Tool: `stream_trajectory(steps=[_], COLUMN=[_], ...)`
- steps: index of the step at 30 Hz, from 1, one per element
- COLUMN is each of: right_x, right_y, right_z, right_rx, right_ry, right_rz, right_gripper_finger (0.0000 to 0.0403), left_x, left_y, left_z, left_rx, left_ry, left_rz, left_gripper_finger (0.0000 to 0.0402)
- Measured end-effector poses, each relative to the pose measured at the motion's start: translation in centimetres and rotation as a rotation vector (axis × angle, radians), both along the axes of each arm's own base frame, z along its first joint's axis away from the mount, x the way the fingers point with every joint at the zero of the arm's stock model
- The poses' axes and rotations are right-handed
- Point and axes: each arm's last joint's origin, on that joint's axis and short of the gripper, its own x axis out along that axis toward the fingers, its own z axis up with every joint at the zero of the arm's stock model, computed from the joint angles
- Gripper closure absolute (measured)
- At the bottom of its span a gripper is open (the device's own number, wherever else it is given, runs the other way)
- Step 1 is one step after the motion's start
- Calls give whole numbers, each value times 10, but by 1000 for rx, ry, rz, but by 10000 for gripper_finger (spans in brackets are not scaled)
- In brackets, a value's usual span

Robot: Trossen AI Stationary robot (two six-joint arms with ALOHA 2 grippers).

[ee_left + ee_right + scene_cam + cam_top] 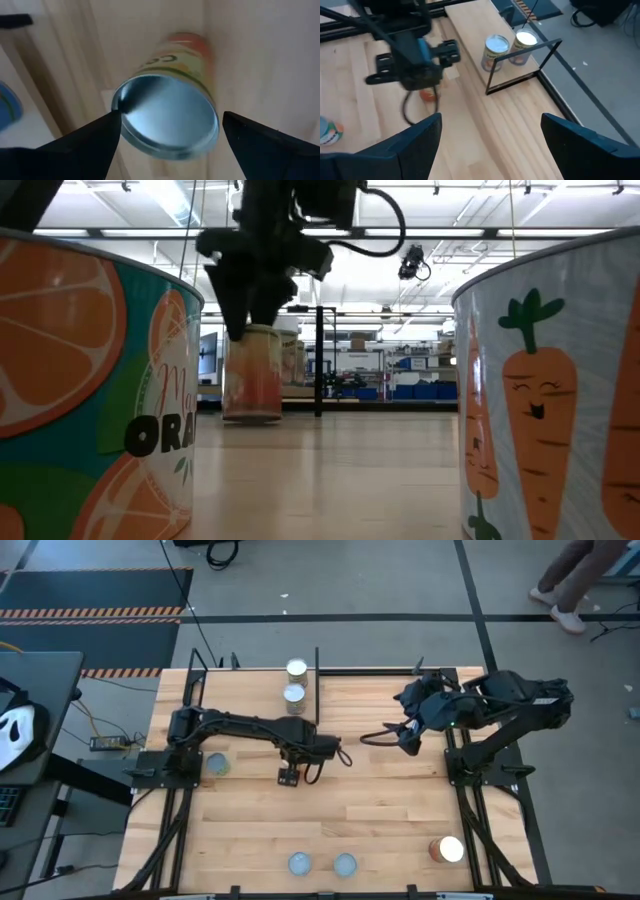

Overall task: Pick and place cans onto a shelf
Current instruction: Put the top can of corn on the shelf

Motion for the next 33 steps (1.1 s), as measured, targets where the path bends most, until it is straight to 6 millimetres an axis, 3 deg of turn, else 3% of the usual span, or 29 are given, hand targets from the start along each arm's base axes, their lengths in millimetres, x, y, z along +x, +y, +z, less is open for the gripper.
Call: stream_trajectory(steps=[9, 15, 20, 27, 33], right_x=[-5, -25, -40, -41, -33], right_y=[-3, -7, -10, -14, -12], right_z=[-7, -31, -48, -59, -63], right_rx=[-57, -36, -14, -52, -2], right_ry=[47, 66, 57, 54, 25], right_rz=[44, 46, 65, 33, -2], right_gripper_finger=[40, 28, 27, 27, 27], left_x=[-13, -33, -44, -44, -55], left_y=[-36, -35, -31, -6, 9], left_z=[25, 60, 78, 72, 53], left_rx=[26, 61, 66, 47, 31], left_ry=[-96, -226, -300, -206, -114], left_rz=[94, 307, 417, 510, 423], left_gripper_finger=[49, 55, 74, 44, 42])
